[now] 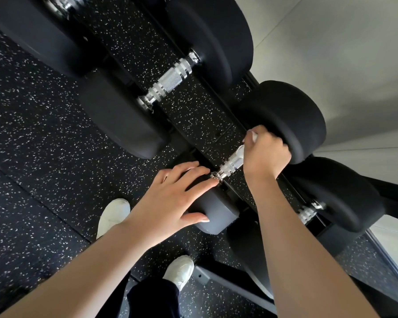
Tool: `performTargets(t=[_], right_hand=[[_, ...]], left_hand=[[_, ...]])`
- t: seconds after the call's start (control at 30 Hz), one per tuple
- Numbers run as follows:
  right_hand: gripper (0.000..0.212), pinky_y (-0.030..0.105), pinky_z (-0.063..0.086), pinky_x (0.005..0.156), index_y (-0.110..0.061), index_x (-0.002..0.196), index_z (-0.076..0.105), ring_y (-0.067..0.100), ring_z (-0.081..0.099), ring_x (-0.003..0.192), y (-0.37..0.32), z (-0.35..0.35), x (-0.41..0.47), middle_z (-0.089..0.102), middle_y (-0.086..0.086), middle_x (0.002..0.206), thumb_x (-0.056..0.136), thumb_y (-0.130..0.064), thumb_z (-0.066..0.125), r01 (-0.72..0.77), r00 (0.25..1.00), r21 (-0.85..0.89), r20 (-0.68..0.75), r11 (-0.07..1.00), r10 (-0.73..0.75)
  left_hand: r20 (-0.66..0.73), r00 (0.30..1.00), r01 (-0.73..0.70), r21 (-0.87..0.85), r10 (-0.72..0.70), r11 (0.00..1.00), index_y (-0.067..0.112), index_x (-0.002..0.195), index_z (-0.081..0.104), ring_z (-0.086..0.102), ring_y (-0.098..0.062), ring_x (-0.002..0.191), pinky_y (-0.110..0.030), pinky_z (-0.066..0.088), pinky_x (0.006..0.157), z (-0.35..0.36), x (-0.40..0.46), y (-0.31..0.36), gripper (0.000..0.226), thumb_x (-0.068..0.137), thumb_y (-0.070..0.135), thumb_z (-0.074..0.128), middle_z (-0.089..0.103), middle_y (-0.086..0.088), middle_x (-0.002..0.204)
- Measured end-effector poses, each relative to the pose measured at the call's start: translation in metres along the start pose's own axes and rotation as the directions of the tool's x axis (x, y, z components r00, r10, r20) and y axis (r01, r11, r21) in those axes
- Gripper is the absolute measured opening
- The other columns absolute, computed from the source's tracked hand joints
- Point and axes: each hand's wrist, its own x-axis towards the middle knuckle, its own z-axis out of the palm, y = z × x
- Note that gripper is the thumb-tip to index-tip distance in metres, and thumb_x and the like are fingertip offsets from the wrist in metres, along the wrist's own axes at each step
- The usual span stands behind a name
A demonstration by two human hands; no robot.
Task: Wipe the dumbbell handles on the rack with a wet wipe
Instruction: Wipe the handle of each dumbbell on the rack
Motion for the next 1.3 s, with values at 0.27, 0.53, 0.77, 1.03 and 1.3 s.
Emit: performTargets(t=[0.27, 0.53, 0.77, 1.03, 1.3], right_hand=[[0.019, 0.027, 0.039, 0.051, -0.007, 0.094, 0.061, 0.034, 0.062, 0.061, 0.015, 0.019, -0.026, 0.066, 0.011, 0.085, 0.092, -0.025, 0.055, 0.046, 0.974, 0.343, -0.223, 0.938, 0.034], [0.012, 0.03, 0.047, 0.061, -0.011, 0.091, 0.065, 0.03, 0.064, 0.072, 0.014, 0.009, -0.033, 0.067, 0.008, 0.085, 0.087, -0.022, 0.064, 0.125, 0.991, 0.395, -0.006, 0.91, -0.133], [0.014, 0.038, 0.051, 0.074, -0.021, 0.101, 0.064, 0.03, 0.064, 0.085, 0.003, 0.007, -0.055, 0.066, 0.004, 0.099, 0.089, -0.028, 0.059, 0.157, 0.947, 0.298, 0.226, 0.942, -0.229], [0.016, 0.04, 0.049, 0.076, -0.014, 0.104, 0.058, 0.033, 0.063, 0.088, 0.002, 0.006, -0.064, 0.066, 0.006, 0.1, 0.092, -0.025, 0.054, 0.092, 0.954, 0.353, 0.238, 0.931, -0.184], [0.011, 0.039, 0.049, 0.072, -0.012, 0.098, 0.059, 0.034, 0.063, 0.084, 0.018, 0.005, -0.071, 0.068, 0.009, 0.093, 0.089, -0.017, 0.058, 0.072, 0.938, 0.385, 0.287, 0.92, -0.193]], left_hand=[[-0.004, 1.0, 0.0, -0.013, 0.0, 1.0, 0.028, 0.135, 0.049, 0.033, -0.019, 0.132, -0.039, 0.038, 0.094, -0.001, 0.001, 0.0, 0.067, 0.075, 0.058, 0.056, 0.046, 0.005, 0.139], [0.02, 1.0, -0.018, 0.016, 0.017, 1.0, 0.028, 0.134, 0.048, 0.036, -0.02, 0.131, -0.037, 0.037, 0.092, -0.005, 0.003, 0.001, 0.066, 0.076, 0.058, 0.054, 0.046, 0.004, 0.138], [0.028, 0.999, -0.031, 0.035, 0.03, 0.999, 0.027, 0.134, 0.048, 0.037, -0.021, 0.129, -0.037, 0.033, 0.092, -0.006, 0.005, 0.0, 0.067, 0.075, 0.058, 0.055, 0.047, 0.003, 0.137], [0.043, 0.998, -0.035, 0.034, 0.034, 0.999, 0.027, 0.134, 0.048, 0.037, -0.021, 0.129, -0.038, 0.039, 0.09, -0.008, 0.005, -0.001, 0.067, 0.074, 0.057, 0.056, 0.048, 0.003, 0.136], [0.046, 0.998, -0.04, 0.045, 0.038, 0.998, 0.026, 0.134, 0.049, 0.037, -0.022, 0.129, -0.041, 0.042, 0.09, -0.008, 0.005, 0.0, 0.068, 0.074, 0.057, 0.056, 0.047, 0.002, 0.137]])
